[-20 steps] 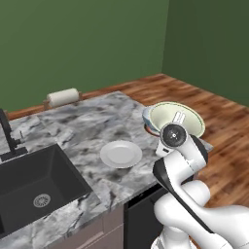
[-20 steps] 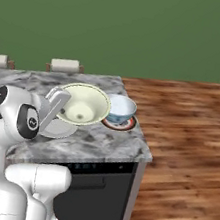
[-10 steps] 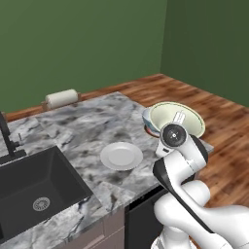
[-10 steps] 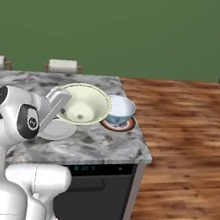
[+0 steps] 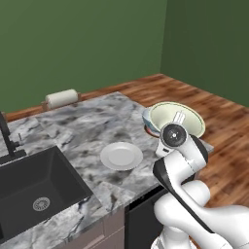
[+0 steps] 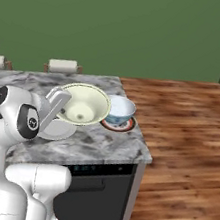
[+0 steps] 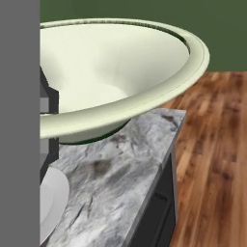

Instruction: Move the bowls from the cabinet to the plates on the dining table.

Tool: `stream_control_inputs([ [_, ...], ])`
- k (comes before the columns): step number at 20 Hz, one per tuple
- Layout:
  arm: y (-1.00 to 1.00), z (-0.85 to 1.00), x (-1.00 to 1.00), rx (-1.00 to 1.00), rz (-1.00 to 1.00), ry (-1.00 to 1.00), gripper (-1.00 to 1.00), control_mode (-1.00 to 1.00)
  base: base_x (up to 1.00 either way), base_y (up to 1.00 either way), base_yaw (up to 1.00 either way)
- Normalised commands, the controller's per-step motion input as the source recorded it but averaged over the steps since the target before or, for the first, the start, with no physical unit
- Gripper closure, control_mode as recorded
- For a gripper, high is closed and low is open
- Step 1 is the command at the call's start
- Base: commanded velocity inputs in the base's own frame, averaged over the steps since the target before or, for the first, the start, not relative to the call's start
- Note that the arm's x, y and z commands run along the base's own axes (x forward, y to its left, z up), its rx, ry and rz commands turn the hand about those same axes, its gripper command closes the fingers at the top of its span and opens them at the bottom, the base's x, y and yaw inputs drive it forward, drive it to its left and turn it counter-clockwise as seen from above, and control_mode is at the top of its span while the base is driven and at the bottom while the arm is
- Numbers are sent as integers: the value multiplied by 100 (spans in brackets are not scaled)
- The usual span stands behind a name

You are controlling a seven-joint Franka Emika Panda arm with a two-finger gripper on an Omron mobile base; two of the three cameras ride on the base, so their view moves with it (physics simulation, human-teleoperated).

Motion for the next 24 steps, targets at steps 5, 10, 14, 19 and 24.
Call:
stream_control_inputs([
  [5,0,0,0,0,0,0,100,100,0,0,0],
  [10,0,-11,2,0,0,0,100,-100,1,0,0],
  [14,3,-21,18,0,0,0,100,-100,0,0,0],
  [19,3,-28,25,-2,0,0,100,-100,0,0,0],
  [24,6,-27,26,-5,0,0,100,-100,0,0,0],
])
